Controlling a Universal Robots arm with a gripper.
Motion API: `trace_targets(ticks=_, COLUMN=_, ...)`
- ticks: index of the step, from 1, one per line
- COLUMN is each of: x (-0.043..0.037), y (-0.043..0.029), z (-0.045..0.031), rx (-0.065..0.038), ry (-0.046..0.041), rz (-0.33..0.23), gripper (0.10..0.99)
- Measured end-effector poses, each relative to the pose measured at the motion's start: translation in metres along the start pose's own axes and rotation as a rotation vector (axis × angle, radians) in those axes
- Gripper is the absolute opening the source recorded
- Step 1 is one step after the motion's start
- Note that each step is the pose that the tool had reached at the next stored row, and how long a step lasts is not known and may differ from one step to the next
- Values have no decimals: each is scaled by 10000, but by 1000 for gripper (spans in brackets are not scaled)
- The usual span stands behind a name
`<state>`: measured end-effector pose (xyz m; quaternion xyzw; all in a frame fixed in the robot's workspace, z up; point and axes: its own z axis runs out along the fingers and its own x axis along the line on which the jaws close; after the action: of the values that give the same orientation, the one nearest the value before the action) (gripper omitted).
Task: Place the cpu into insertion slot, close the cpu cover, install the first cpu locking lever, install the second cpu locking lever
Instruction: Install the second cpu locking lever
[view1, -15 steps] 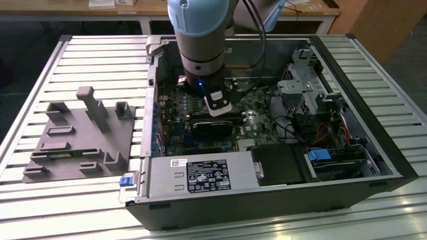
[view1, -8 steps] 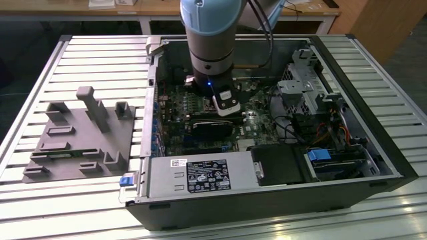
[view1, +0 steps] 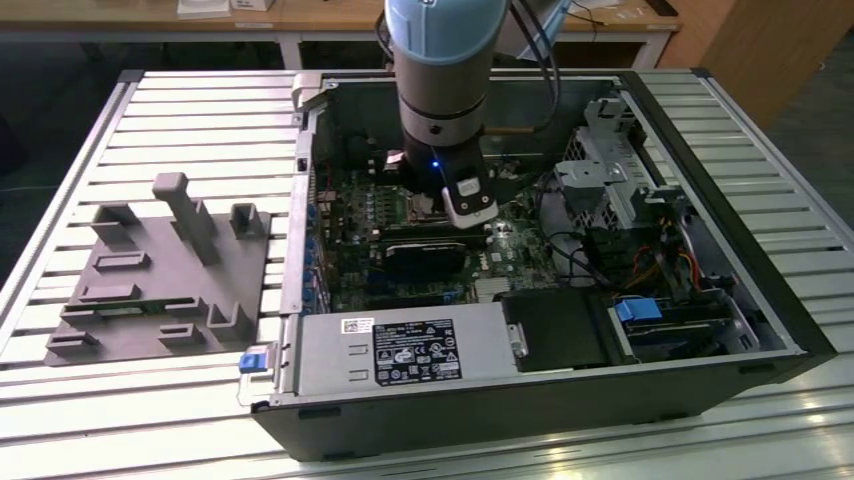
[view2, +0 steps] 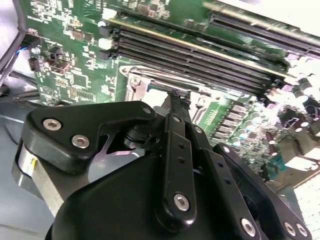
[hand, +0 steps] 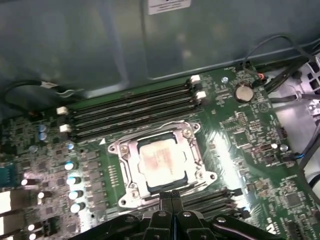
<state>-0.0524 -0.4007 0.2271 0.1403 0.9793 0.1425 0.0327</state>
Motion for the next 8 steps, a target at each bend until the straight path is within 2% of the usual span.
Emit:
trace_targets(ticks=4, x=-19, y=86, z=27, rx=109, ry=-30, rz=-10, gripper=102)
trace_targets(ticks=8, x=-26, y=170, z=55, rx=305, ry=-76, rz=-31, gripper=102)
